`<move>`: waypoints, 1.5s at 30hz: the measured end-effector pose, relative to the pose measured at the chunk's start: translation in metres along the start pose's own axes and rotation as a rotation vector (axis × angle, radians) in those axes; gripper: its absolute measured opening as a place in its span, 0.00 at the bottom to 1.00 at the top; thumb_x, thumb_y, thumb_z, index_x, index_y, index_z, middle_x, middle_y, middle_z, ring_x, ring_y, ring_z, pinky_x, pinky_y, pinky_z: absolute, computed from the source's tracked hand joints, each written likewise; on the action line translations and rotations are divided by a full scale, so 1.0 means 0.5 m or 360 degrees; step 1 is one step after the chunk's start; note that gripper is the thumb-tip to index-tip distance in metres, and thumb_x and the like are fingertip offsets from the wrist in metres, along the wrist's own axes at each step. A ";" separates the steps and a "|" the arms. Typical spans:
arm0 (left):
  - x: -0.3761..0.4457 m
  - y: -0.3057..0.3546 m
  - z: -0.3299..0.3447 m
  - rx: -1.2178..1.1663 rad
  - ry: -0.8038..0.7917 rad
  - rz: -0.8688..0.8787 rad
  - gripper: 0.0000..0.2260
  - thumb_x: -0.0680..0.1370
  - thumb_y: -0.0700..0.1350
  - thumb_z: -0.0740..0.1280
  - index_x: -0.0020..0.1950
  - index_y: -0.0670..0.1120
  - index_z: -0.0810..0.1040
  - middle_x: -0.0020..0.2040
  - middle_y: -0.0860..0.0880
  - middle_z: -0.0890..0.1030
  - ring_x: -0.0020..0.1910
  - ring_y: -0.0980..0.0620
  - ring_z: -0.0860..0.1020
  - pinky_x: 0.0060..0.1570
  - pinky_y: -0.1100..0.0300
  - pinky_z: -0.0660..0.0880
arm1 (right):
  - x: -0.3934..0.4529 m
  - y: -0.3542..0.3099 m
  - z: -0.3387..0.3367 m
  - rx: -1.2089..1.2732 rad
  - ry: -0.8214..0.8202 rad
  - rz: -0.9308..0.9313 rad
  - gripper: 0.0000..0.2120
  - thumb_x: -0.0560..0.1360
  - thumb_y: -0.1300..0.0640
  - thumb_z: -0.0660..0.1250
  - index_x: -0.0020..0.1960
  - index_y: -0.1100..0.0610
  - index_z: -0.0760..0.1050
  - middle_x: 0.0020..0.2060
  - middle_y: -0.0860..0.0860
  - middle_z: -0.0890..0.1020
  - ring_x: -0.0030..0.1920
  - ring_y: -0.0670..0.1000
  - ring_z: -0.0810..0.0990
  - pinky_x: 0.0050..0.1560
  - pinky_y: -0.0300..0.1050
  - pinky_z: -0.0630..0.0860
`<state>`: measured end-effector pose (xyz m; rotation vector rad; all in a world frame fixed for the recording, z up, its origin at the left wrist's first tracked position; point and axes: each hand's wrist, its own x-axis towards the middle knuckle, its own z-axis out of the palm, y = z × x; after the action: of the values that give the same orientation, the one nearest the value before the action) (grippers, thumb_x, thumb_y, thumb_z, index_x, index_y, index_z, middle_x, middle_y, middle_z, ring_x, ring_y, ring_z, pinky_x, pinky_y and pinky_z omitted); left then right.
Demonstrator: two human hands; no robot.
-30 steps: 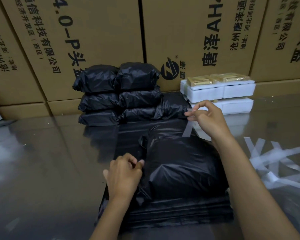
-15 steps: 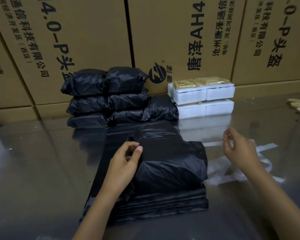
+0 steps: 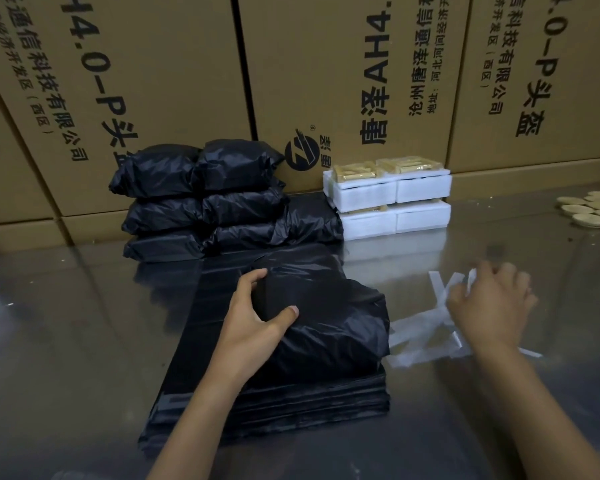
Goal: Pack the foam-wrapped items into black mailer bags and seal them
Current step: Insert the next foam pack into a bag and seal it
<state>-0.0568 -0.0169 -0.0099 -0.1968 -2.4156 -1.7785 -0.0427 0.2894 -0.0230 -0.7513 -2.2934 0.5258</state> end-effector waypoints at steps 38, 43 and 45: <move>0.437 0.099 0.072 0.0148 -0.0127 0.0286 0.49 0.71 0.43 0.78 0.80 0.55 0.48 0.72 0.54 0.68 0.70 0.50 0.70 0.64 0.56 0.71 | 0.285 -0.396 0.148 0.1863 -0.0828 0.0051 0.17 0.69 0.41 0.76 0.54 0.47 0.83 0.49 0.44 0.87 0.49 0.46 0.85 0.49 0.42 0.82; 0.533 0.047 0.091 0.1133 0.0339 0.0334 0.41 0.76 0.45 0.72 0.80 0.53 0.48 0.71 0.43 0.62 0.66 0.42 0.68 0.60 0.48 0.74 | 0.364 -0.419 0.281 0.1103 -0.0984 -0.0315 0.34 0.76 0.39 0.69 0.75 0.56 0.68 0.71 0.52 0.73 0.71 0.55 0.71 0.67 0.45 0.68; 0.543 0.024 0.110 0.1491 0.0441 0.0694 0.38 0.74 0.49 0.74 0.78 0.53 0.55 0.71 0.43 0.62 0.69 0.42 0.64 0.63 0.48 0.72 | 0.372 -0.405 0.327 0.0709 -0.0913 -0.0598 0.30 0.79 0.44 0.66 0.75 0.58 0.69 0.71 0.54 0.74 0.72 0.58 0.69 0.71 0.48 0.67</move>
<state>-0.3232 0.0460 0.0355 -0.3016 -2.4512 -0.3806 -0.3463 0.2282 0.0581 0.0692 -2.5909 1.1283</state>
